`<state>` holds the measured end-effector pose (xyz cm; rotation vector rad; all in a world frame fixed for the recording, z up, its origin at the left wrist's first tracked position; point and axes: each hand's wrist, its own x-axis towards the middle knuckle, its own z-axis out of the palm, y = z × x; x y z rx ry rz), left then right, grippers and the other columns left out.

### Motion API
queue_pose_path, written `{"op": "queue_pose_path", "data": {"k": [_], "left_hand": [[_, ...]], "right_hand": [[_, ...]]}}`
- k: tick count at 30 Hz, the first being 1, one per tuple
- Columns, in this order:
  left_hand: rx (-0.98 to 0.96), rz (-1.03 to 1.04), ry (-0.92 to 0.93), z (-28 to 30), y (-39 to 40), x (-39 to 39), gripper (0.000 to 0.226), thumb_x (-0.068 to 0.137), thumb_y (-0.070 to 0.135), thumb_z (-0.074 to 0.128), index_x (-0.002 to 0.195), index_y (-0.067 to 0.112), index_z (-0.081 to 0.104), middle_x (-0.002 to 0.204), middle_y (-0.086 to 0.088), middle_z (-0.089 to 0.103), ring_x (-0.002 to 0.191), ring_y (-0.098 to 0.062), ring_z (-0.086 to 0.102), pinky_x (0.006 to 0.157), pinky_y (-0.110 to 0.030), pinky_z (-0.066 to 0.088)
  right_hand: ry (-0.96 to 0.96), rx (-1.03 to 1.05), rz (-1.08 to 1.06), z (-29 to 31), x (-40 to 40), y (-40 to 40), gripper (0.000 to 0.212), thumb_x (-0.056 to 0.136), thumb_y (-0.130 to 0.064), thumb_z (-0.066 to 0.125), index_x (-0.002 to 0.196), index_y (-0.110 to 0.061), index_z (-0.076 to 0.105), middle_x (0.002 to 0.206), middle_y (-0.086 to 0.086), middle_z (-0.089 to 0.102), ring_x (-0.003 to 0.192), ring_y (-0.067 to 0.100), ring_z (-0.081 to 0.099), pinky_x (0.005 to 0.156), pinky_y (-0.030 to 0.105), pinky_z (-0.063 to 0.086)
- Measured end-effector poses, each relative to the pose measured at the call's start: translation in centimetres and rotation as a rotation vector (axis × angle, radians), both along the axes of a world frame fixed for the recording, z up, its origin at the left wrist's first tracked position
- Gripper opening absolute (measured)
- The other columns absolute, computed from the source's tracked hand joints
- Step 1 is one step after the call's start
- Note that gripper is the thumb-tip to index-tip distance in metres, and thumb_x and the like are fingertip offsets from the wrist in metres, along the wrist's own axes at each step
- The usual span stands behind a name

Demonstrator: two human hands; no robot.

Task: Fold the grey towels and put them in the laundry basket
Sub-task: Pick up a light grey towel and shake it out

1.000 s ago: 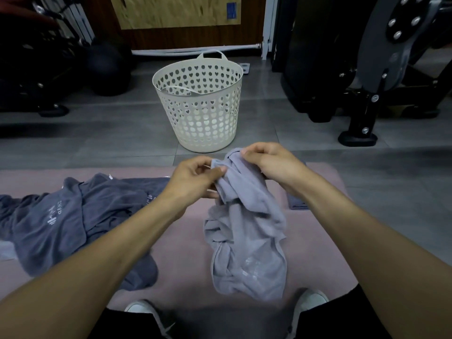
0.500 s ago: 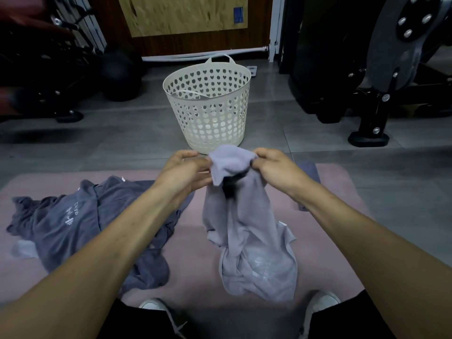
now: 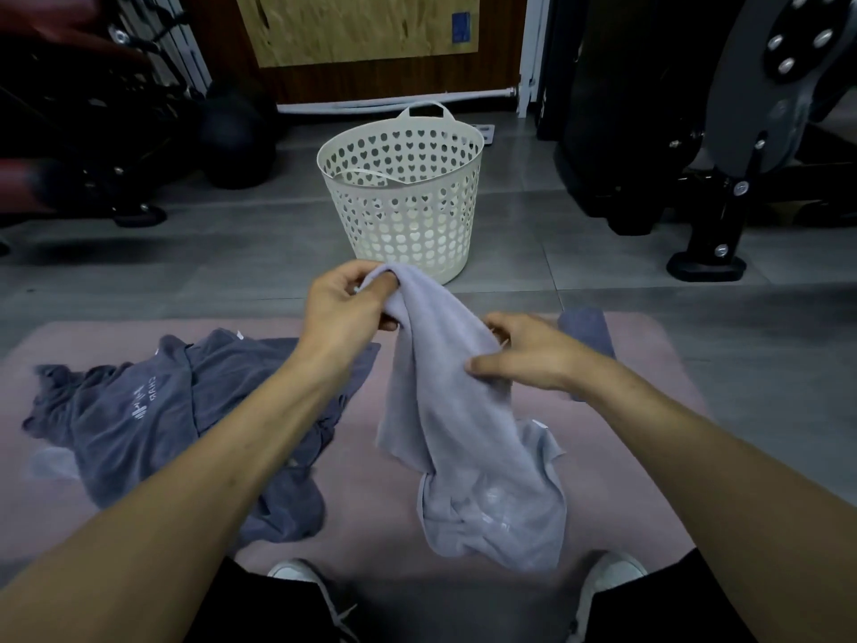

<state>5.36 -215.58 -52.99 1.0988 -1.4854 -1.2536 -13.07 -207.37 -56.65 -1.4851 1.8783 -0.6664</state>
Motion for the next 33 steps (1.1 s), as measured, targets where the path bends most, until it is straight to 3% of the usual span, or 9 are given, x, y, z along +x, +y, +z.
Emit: {"op": "queue_pose_path", "data": {"k": [3, 9, 12, 15, 17, 21, 26, 30, 33], "left_hand": [[0.066, 0.076, 0.087, 0.4, -0.3, 0.1, 0.014, 0.092, 0.009, 0.059, 0.081, 0.012, 0.067, 0.068, 0.002, 0.068, 0.061, -0.010, 0.065, 0.057, -0.022, 0.054], [0.212, 0.172, 0.326, 1.4, -1.0, 0.6, 0.010, 0.095, 0.006, 0.055, 0.087, 0.009, 0.061, 0.088, -0.009, 0.065, 0.068, -0.014, 0.069, 0.065, -0.022, 0.056], [0.235, 0.181, 0.389, 1.6, -0.9, 1.1, 0.010, 0.095, 0.005, 0.054, 0.087, 0.007, 0.059, 0.086, -0.009, 0.065, 0.067, -0.013, 0.069, 0.065, -0.021, 0.056], [0.256, 0.183, 0.446, 1.4, -0.9, 1.5, 0.010, 0.096, 0.004, 0.052, 0.089, 0.007, 0.057, 0.088, -0.010, 0.065, 0.069, -0.013, 0.070, 0.067, -0.022, 0.056], [0.281, 0.190, 0.497, 1.3, -1.0, 1.7, 0.011, 0.097, 0.003, 0.050, 0.088, 0.006, 0.056, 0.085, -0.010, 0.066, 0.069, -0.014, 0.071, 0.068, -0.023, 0.057], [0.314, 0.205, 0.544, 1.2, -1.5, 2.2, 0.011, 0.097, 0.002, 0.050, 0.088, 0.005, 0.055, 0.084, -0.011, 0.065, 0.069, -0.016, 0.071, 0.068, -0.024, 0.058], [0.344, 0.231, 0.432, 0.3, -2.3, 2.9, 0.008, 0.095, 0.004, 0.052, 0.090, 0.008, 0.057, 0.090, -0.011, 0.065, 0.075, -0.018, 0.070, 0.070, -0.026, 0.059], [0.395, 0.150, 0.087, -0.7, -2.8, 3.3, 0.008, 0.092, 0.009, 0.056, 0.092, 0.015, 0.061, 0.071, -0.004, 0.064, 0.059, -0.016, 0.058, 0.054, -0.024, 0.052], [0.338, 0.118, -0.154, -1.4, -2.9, 3.3, 0.012, 0.094, 0.015, 0.054, 0.088, 0.020, 0.064, 0.068, 0.000, 0.060, 0.053, -0.012, 0.051, 0.049, -0.022, 0.044]], "right_hand": [[0.106, 0.087, 0.032, -1.7, 0.5, -0.4, 0.029, 0.078, -0.039, 0.072, 0.101, -0.025, 0.059, 0.099, -0.007, 0.063, 0.091, 0.016, 0.060, 0.080, 0.030, 0.051], [0.052, 0.177, 0.002, -4.2, 2.8, -1.2, 0.053, 0.080, -0.041, 0.073, 0.124, -0.017, 0.056, 0.116, -0.002, 0.059, 0.105, 0.016, 0.057, 0.089, 0.027, 0.047], [0.089, 0.190, 0.016, -5.5, 4.2, -1.2, 0.056, 0.077, -0.048, 0.074, 0.118, -0.012, 0.059, 0.117, 0.004, 0.062, 0.105, 0.021, 0.059, 0.091, 0.033, 0.050], [0.095, 0.218, 0.009, -6.4, 5.4, -1.1, 0.053, 0.072, -0.055, 0.075, 0.103, -0.015, 0.059, 0.102, 0.000, 0.062, 0.089, 0.018, 0.059, 0.071, 0.029, 0.050], [0.111, 0.276, 0.003, -7.2, 6.1, -1.0, 0.059, 0.069, -0.059, 0.074, 0.106, -0.016, 0.059, 0.102, -0.001, 0.062, 0.089, 0.018, 0.061, 0.075, 0.031, 0.053], [0.314, 0.340, -0.037, -8.2, 6.1, -0.9, 0.036, 0.084, -0.028, 0.062, 0.115, -0.010, 0.056, 0.116, 0.008, 0.060, 0.100, 0.027, 0.060, 0.077, 0.031, 0.049], [0.155, 0.243, -0.300, -7.2, 4.8, -1.8, 0.019, 0.091, -0.019, 0.038, 0.106, -0.009, 0.043, 0.106, 0.015, 0.060, 0.088, 0.034, 0.064, 0.075, 0.041, 0.057], [0.066, 0.072, -0.399, -5.9, 4.2, -2.1, 0.019, 0.094, -0.015, 0.033, 0.111, -0.008, 0.038, 0.098, 0.014, 0.061, 0.077, 0.030, 0.063, 0.064, 0.042, 0.058], [-0.134, -0.055, -0.452, -4.8, 3.7, -2.2, 0.014, 0.098, -0.015, 0.031, 0.108, -0.012, 0.040, 0.092, 0.012, 0.060, 0.072, 0.028, 0.067, 0.054, 0.042, 0.060]]}}
